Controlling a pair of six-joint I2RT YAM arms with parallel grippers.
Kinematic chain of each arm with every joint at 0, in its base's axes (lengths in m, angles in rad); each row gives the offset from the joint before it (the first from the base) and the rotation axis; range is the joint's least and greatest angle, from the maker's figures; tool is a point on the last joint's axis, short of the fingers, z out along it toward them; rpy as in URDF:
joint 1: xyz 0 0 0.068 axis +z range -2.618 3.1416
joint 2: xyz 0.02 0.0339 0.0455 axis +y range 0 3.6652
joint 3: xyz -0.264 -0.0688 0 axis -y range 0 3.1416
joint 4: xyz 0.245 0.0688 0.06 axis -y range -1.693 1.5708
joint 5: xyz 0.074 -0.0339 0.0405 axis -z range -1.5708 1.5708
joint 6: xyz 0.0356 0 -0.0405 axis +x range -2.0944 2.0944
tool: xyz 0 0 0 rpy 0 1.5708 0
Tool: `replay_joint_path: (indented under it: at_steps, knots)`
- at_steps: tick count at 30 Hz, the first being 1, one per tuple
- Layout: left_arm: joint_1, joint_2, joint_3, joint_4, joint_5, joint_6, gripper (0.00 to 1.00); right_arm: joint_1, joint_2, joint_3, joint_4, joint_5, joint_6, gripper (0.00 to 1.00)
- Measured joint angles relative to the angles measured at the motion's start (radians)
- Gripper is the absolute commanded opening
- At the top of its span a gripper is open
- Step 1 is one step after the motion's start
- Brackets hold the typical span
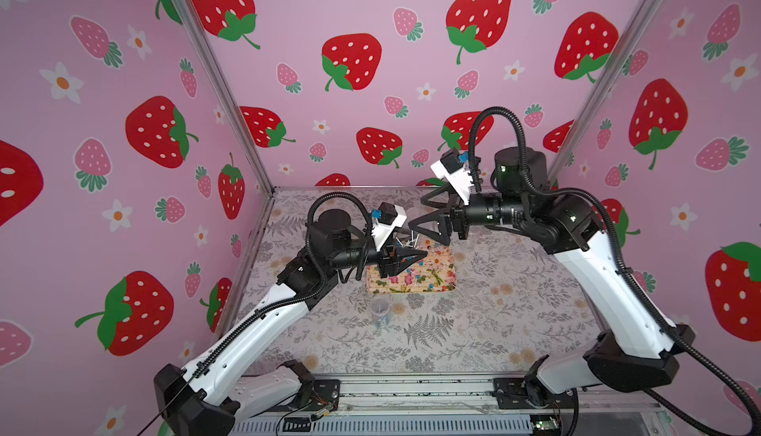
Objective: Pour the candies out of the jar
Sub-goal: Unscrew the lid from the jar.
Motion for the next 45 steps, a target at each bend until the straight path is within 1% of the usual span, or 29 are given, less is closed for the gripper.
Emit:
replay_joint_path:
  at_steps: [2, 4, 6, 9, 11, 12, 16, 19, 22, 26, 30, 34, 35, 37, 40, 42, 43, 45]
  knots:
    - [0.0, 0.0, 0.0, 0.0, 0.0, 0.0, 0.4, 0.0, 0.003, 0.0, -0.001, 0.002, -0.002, 0.77]
    - [0.0, 0.0, 0.0, -0.001, -0.005, 0.0, 0.4, 0.0, 0.006, 0.0, -0.001, -0.004, 0.0, 0.66]
    - [0.001, 0.0, 0.0, -0.004, -0.01, 0.001, 0.4, 0.0, 0.006, 0.0, -0.001, -0.014, -0.002, 0.59]
    - [0.002, -0.001, 0.0, -0.005, -0.01, 0.002, 0.4, 0.004, 0.007, 0.0, 0.001, -0.021, -0.008, 0.53]
    - [0.002, -0.001, 0.0, -0.005, -0.011, 0.001, 0.4, 0.004, 0.008, 0.0, 0.001, -0.027, -0.012, 0.53]
    - [0.003, -0.001, 0.0, -0.005, -0.012, 0.0, 0.4, 0.004, 0.008, 0.0, 0.001, -0.03, -0.013, 0.49]
    - [0.003, -0.001, 0.0, -0.006, -0.011, 0.001, 0.4, 0.004, 0.01, 0.0, 0.002, -0.036, -0.022, 0.49]
    - [0.003, -0.002, 0.0, -0.006, -0.007, 0.002, 0.4, 0.001, 0.01, 0.0, 0.0, -0.054, -0.065, 0.51]
    - [0.003, -0.003, 0.0, -0.006, 0.004, 0.004, 0.4, -0.023, 0.011, 0.004, -0.014, -0.123, -0.162, 0.51]
    - [0.0, -0.005, 0.0, 0.0, 0.028, 0.01, 0.4, -0.064, 0.029, 0.022, -0.039, -0.25, -0.312, 0.51]
    - [0.0, -0.006, 0.0, 0.001, 0.04, 0.016, 0.4, -0.082, 0.076, 0.084, -0.098, -0.339, -0.444, 0.51]
    - [0.002, -0.01, 0.0, 0.003, 0.044, 0.015, 0.4, -0.088, 0.117, 0.139, -0.143, -0.393, -0.516, 0.51]
    - [0.003, -0.01, 0.0, 0.002, 0.046, 0.015, 0.4, -0.089, 0.122, 0.143, -0.148, -0.403, -0.526, 0.56]
    - [0.003, -0.011, 0.0, 0.0, 0.047, 0.015, 0.4, -0.09, 0.123, 0.143, -0.152, -0.414, -0.536, 0.59]
    - [0.003, -0.014, 0.0, 0.0, 0.047, 0.003, 0.4, -0.091, 0.122, 0.141, -0.146, -0.424, -0.547, 0.75]
    - [0.003, -0.016, -0.001, 0.001, 0.044, -0.004, 0.4, -0.092, 0.112, 0.123, -0.126, -0.428, -0.544, 0.88]
    - [0.003, -0.018, -0.004, 0.002, 0.04, -0.006, 0.4, -0.092, 0.103, 0.107, -0.114, -0.429, -0.538, 0.92]
    - [0.004, -0.023, -0.015, 0.005, 0.034, -0.01, 0.4, -0.092, 0.072, 0.061, -0.08, -0.423, -0.514, 0.97]
